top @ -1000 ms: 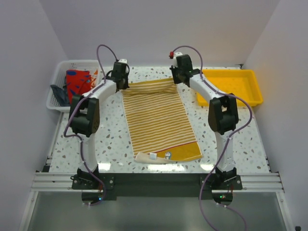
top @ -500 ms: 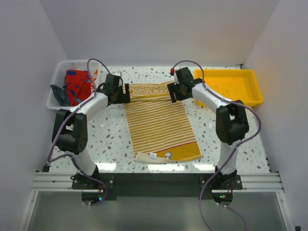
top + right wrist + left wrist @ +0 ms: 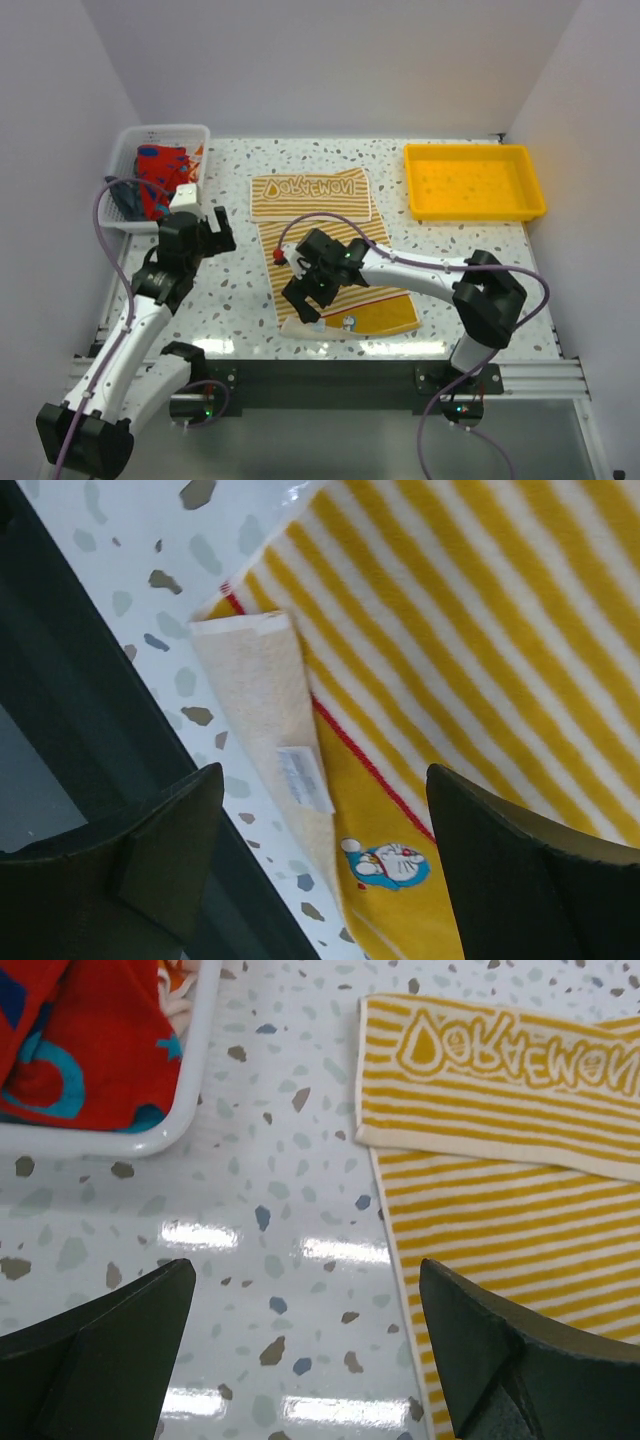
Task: Fold and stack the towels
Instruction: Flatten out the crumpled towel
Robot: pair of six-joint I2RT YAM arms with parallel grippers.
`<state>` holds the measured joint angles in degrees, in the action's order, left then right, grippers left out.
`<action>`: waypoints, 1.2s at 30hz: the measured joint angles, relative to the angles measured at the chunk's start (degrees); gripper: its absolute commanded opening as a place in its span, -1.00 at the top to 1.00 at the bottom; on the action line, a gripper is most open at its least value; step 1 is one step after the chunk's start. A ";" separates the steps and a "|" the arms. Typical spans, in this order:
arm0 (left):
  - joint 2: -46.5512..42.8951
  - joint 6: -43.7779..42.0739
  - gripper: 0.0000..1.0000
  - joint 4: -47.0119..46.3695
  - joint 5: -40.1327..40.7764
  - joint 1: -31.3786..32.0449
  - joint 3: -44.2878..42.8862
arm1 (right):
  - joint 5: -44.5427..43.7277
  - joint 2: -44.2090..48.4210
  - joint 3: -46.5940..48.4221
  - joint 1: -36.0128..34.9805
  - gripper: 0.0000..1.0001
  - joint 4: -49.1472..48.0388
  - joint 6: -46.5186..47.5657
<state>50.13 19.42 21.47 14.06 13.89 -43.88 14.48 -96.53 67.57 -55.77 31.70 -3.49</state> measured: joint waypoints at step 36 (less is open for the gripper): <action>-6.23 -0.79 -0.96 0.44 6.23 0.00 6.21 | 0.94 -11.02 2.56 -12.02 0.74 -5.40 0.46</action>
<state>43.90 18.63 21.91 20.29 13.89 -37.67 15.42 -107.55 70.13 -67.79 26.30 -3.03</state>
